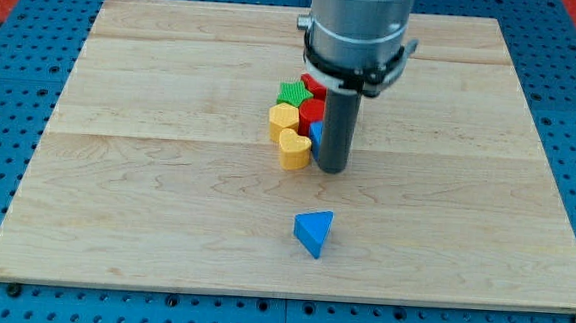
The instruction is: Move the blue triangle diagonally to the bottom left side of the yellow heart
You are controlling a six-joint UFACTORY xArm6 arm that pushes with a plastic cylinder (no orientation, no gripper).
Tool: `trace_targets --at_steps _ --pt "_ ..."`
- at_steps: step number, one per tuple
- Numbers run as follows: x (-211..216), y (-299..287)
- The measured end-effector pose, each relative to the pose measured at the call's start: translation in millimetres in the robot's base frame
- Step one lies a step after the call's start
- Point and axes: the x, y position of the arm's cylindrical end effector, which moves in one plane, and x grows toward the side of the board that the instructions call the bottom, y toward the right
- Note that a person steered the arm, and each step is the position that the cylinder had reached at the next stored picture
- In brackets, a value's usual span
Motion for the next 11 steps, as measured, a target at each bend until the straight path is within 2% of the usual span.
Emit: trace_targets --at_steps 1,2,3,4,5,6,7,8,9,10,11 --pt "13.8 18.5" --pt "42.9 60.5" --pt "71.3 55.4" --pt "100.0 12.9" --pt "100.6 -40.8" --pt "108.5 -45.5" --pt "105.6 -79.4" --pt "75.2 -112.0" --pt "58.3 -106.3" --pt "89.3 -128.5" --pt "68.9 -165.0"
